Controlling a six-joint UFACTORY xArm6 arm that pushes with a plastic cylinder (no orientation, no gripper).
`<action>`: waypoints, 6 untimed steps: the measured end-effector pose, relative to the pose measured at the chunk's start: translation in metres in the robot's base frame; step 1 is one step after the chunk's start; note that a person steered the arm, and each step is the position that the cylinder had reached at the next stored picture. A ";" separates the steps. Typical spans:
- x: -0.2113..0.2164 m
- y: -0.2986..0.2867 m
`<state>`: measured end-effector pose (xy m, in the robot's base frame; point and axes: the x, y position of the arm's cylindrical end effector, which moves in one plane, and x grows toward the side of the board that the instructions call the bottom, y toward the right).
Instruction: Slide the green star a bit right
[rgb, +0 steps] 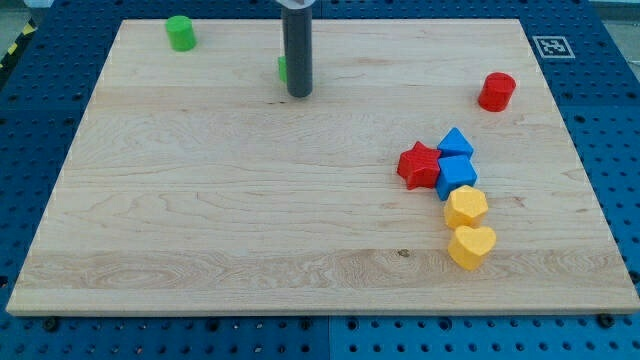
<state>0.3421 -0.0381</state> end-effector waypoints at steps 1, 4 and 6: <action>0.001 -0.019; -0.024 -0.036; -0.015 -0.014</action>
